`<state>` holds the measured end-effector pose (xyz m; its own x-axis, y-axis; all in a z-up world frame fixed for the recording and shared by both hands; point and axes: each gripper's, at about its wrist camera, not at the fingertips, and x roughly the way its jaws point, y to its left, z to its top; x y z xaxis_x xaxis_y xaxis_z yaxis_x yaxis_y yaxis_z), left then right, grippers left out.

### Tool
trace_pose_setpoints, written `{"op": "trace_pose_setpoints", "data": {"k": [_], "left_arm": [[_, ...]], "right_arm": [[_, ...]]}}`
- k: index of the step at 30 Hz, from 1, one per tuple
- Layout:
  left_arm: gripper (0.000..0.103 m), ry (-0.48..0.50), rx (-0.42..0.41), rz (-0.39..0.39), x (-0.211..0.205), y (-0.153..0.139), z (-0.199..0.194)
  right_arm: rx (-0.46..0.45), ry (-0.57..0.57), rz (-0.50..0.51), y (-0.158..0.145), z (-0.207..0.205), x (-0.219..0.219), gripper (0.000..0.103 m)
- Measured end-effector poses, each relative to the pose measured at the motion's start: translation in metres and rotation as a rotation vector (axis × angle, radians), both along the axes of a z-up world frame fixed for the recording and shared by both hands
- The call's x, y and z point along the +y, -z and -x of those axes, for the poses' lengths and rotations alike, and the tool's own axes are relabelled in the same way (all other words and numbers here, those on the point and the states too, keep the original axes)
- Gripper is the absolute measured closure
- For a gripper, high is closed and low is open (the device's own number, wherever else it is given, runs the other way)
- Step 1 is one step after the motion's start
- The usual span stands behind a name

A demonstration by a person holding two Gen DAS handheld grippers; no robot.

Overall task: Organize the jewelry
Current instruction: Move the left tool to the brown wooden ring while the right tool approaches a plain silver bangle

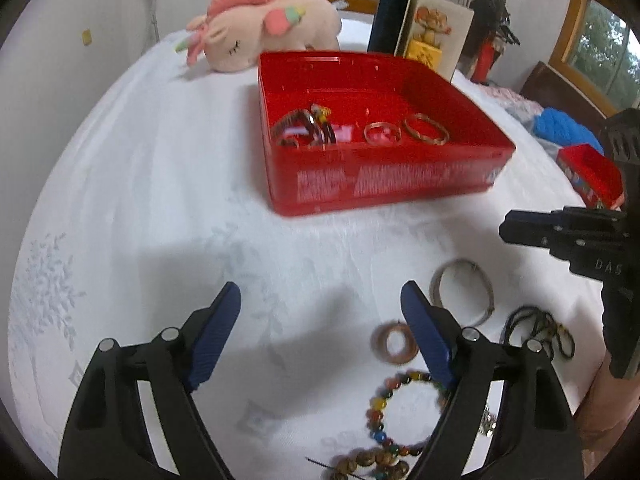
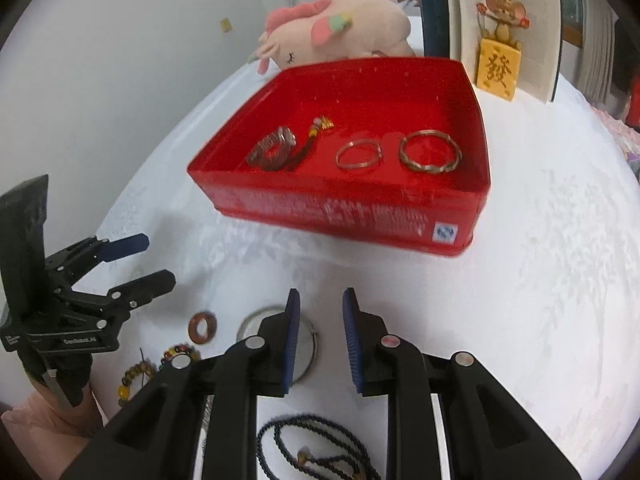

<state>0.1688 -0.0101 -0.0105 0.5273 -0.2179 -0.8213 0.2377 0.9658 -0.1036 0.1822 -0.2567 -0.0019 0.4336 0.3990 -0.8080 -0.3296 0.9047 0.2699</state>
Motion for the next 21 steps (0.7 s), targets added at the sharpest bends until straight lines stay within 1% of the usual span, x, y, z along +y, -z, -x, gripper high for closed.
{"op": "trace_pose_setpoints", "data": {"k": [7, 8, 9, 16, 21], "left_arm": [[0.025, 0.02, 0.045, -0.009, -0.001, 0.015, 0.011], [0.026, 0.022, 0.052, -0.009, -0.001, 0.016, 0.012], [0.028, 0.025, 0.059, -0.007, 0.0, 0.018, 0.014], [0.028, 0.073, 0.087, 0.028, 0.0, 0.021, 0.018], [0.03, 0.089, 0.11, 0.009, -0.006, 0.027, 0.013]], "right_arm": [[0.032, -0.022, -0.006, 0.011, 0.008, 0.001, 0.08], [0.037, -0.026, -0.007, 0.012, 0.009, 0.001, 0.08], [0.04, -0.028, -0.006, 0.013, 0.009, 0.002, 0.08], [0.059, -0.028, -0.005, 0.019, 0.01, 0.001, 0.08], [0.067, -0.026, -0.004, 0.023, 0.01, -0.002, 0.08]]}}
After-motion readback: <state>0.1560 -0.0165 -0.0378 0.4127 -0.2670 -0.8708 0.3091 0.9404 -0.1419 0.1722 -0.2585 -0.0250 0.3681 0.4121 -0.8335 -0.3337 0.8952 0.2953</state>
